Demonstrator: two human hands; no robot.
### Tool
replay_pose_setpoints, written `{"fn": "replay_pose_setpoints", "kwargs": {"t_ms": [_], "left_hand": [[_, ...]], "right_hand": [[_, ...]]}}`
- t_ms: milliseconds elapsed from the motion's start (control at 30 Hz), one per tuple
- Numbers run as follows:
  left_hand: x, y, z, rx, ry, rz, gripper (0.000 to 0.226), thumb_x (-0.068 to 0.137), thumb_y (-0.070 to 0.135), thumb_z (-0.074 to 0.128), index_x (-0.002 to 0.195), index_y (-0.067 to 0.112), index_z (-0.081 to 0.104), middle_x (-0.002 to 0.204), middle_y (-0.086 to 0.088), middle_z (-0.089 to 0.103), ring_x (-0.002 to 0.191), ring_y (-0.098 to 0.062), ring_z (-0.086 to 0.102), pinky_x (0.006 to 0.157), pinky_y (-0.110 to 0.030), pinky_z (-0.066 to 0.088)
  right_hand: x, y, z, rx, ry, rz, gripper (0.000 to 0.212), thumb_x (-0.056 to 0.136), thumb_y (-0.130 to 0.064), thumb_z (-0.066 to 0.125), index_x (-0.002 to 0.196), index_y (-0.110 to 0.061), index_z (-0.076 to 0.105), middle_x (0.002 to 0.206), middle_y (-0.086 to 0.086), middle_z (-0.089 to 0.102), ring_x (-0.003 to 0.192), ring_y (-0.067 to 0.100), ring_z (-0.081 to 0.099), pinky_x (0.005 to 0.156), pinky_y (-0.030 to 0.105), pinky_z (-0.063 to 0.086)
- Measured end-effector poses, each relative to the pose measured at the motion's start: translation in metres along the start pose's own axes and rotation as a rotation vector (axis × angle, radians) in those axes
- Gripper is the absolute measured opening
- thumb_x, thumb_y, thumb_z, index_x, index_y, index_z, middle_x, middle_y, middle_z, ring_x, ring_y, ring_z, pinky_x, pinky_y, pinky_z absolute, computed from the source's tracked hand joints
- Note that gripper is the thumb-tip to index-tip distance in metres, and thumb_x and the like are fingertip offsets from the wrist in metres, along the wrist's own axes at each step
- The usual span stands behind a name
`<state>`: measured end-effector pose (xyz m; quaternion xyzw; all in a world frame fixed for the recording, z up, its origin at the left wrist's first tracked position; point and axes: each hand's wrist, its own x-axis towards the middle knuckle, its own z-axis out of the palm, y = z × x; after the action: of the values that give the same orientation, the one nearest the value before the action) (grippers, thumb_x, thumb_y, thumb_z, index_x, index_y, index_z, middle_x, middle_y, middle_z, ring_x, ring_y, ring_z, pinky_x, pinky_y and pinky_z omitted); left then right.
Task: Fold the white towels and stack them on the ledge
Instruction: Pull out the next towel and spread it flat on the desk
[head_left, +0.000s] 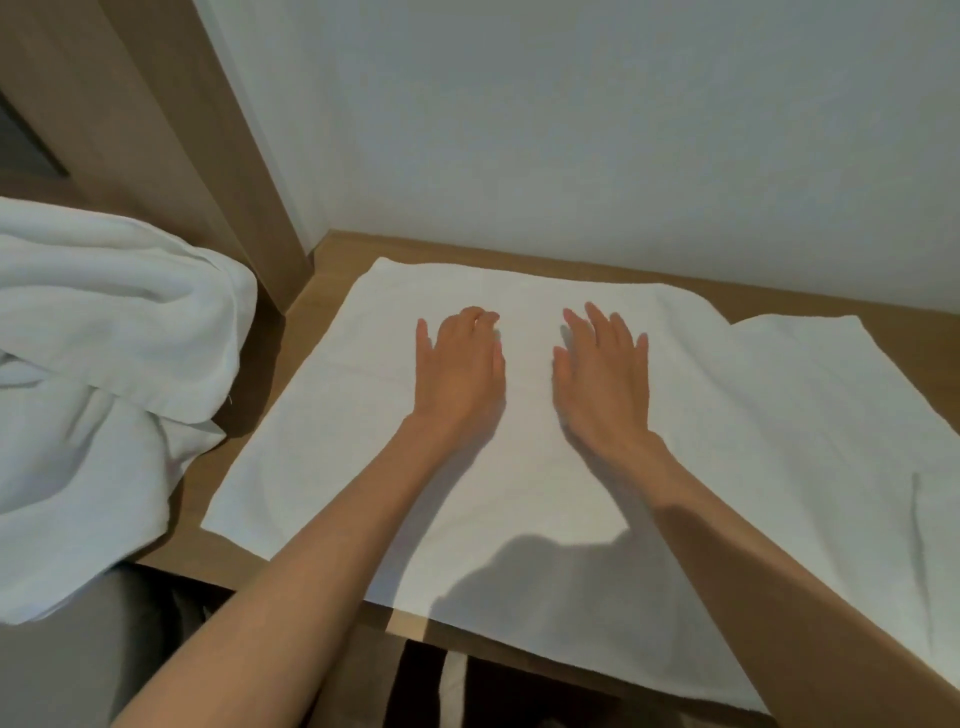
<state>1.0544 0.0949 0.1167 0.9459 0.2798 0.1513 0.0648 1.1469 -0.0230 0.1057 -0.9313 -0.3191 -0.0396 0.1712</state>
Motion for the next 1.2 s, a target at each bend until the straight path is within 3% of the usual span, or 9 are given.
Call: {"fn": "replay_pose_setpoints", "kwargs": {"t_ms": [100, 167, 300, 500, 667, 733, 933, 1067, 1200], "left_hand": [[0.023, 0.012, 0.023, -0.064, -0.208, 0.054, 0.051, 0.103, 0.035, 0.018, 0.152, 0.024, 0.01, 0.16, 0.004, 0.007, 0.148, -0.02, 0.001, 0.117, -0.05, -0.004], [0.03, 0.008, 0.039, -0.027, -0.271, 0.063, 0.052, 0.101, 0.045, 0.015, 0.152, 0.035, 0.005, 0.161, 0.007, -0.003, 0.147, -0.019, -0.008, 0.116, -0.05, -0.009], [0.053, -0.029, 0.045, -0.005, -0.23, -0.031, 0.053, 0.098, 0.053, 0.016, 0.149, 0.043, 0.01, 0.161, 0.006, -0.002, 0.148, -0.017, -0.005, 0.116, -0.047, -0.009], [0.08, -0.094, 0.03, 0.011, -0.233, -0.252, 0.061, 0.097, 0.054, 0.017, 0.152, 0.029, 0.009, 0.161, -0.005, -0.004, 0.148, -0.019, -0.005, 0.118, -0.04, -0.008], [0.079, -0.075, 0.021, -0.019, -0.23, -0.303, 0.064, 0.102, 0.041, 0.019, 0.152, 0.007, -0.002, 0.159, -0.016, -0.004, 0.147, -0.026, -0.007, 0.119, -0.04, -0.008], [0.065, -0.049, 0.019, -0.054, -0.181, -0.221, 0.061, 0.103, 0.032, 0.018, 0.15, 0.0, -0.005, 0.159, -0.016, -0.003, 0.147, -0.027, -0.005, 0.119, -0.038, -0.008], [0.006, 0.034, 0.037, -0.039, -0.286, -0.008, 0.053, 0.103, 0.034, 0.009, 0.152, 0.018, -0.007, 0.16, 0.002, -0.01, 0.147, -0.017, -0.013, 0.115, -0.035, -0.016], [-0.006, -0.001, 0.035, -0.01, -0.261, -0.008, 0.05, 0.101, 0.047, 0.012, 0.15, 0.042, 0.002, 0.16, 0.01, -0.006, 0.147, -0.014, -0.01, 0.116, -0.037, -0.013], [-0.009, -0.07, 0.016, 0.01, -0.196, -0.163, 0.054, 0.098, 0.053, 0.011, 0.151, 0.039, 0.008, 0.16, 0.006, 0.0, 0.148, -0.015, -0.005, 0.117, -0.035, -0.01]], "right_hand": [[0.009, 0.009, 0.017, -0.107, -0.142, 0.056, 0.051, 0.102, -0.045, 0.013, 0.151, -0.038, 0.005, 0.161, -0.003, -0.004, 0.147, 0.026, -0.009, 0.116, 0.053, -0.009], [0.007, 0.014, 0.027, -0.14, -0.141, 0.071, 0.052, 0.099, -0.051, 0.009, 0.15, -0.042, 0.002, 0.161, -0.005, -0.006, 0.147, 0.026, -0.01, 0.115, 0.054, -0.011], [0.009, 0.015, 0.031, -0.141, -0.122, 0.074, 0.052, 0.098, -0.053, 0.009, 0.149, -0.046, 0.003, 0.161, -0.007, -0.004, 0.148, 0.025, -0.007, 0.116, 0.054, -0.009], [0.009, 0.011, 0.024, -0.175, -0.197, 0.103, 0.053, 0.097, -0.054, 0.006, 0.148, -0.047, -0.005, 0.16, -0.01, -0.011, 0.147, 0.023, -0.011, 0.117, 0.054, -0.006], [0.011, 0.009, 0.025, -0.169, -0.203, 0.122, 0.053, 0.096, -0.055, 0.004, 0.147, -0.048, -0.008, 0.159, -0.01, -0.013, 0.147, 0.022, -0.012, 0.117, 0.053, -0.007], [0.012, 0.009, 0.026, -0.172, -0.203, 0.128, 0.052, 0.097, -0.054, 0.006, 0.147, -0.048, -0.009, 0.159, -0.011, -0.013, 0.147, 0.022, -0.013, 0.116, 0.053, -0.008], [0.012, 0.014, 0.034, -0.209, -0.155, 0.14, 0.049, 0.098, -0.055, 0.005, 0.132, -0.052, -0.03, 0.158, -0.011, -0.02, 0.146, 0.022, -0.016, 0.115, 0.052, -0.013], [0.013, 0.014, 0.032, -0.197, -0.156, 0.13, 0.05, 0.097, -0.055, 0.005, 0.141, -0.052, -0.018, 0.159, -0.011, -0.014, 0.147, 0.022, -0.013, 0.116, 0.052, -0.011], [0.011, 0.014, 0.024, -0.148, -0.182, 0.101, 0.05, 0.098, -0.053, 0.007, 0.148, -0.049, -0.001, 0.16, -0.009, -0.007, 0.148, 0.022, -0.01, 0.116, 0.055, -0.008]]}}
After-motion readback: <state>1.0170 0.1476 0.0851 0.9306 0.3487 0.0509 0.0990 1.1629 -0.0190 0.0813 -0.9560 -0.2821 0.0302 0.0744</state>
